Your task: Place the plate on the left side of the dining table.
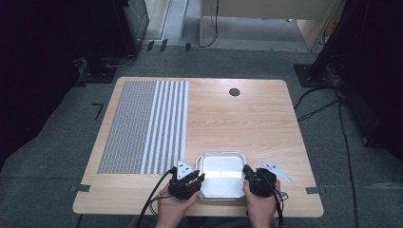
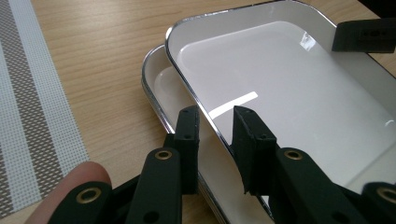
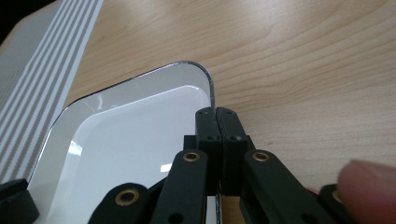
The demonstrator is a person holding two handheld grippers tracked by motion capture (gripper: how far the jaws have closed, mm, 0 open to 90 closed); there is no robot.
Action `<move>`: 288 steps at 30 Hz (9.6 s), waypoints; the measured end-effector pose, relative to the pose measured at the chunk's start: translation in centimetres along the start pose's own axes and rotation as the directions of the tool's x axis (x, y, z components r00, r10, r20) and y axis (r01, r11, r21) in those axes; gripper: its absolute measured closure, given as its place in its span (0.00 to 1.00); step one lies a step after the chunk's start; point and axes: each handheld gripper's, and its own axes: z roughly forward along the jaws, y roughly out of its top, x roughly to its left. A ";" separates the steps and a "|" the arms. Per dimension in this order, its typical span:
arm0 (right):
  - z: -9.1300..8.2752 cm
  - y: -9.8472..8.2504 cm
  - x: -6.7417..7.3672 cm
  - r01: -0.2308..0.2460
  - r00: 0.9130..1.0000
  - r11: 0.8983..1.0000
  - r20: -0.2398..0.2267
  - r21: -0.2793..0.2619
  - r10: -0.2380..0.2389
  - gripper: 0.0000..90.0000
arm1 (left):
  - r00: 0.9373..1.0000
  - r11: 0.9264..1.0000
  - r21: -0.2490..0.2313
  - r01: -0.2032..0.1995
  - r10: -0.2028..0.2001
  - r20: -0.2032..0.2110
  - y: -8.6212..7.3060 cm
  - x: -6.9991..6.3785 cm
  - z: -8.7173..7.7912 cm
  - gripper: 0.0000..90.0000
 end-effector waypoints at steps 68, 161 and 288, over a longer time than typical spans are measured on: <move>7.0 3.5 14.1 0.146 0.978 0.989 -0.145 -0.018 -0.147 1.00 | 0.973 0.981 -0.055 0.186 -0.192 -0.131 4.8 13.6 -5.6 0.96; 26.4 6.3 25.7 0.219 0.975 0.958 -0.081 0.184 -0.207 0.97 | 0.911 0.949 0.060 0.311 -0.279 -0.303 10.1 31.4 -0.8 0.96; 11.2 8.4 8.8 0.425 0.899 0.905 -0.139 0.037 -0.416 0.31 | 0.949 0.986 -0.105 0.132 -0.156 -0.273 2.0 17.9 -7.6 0.19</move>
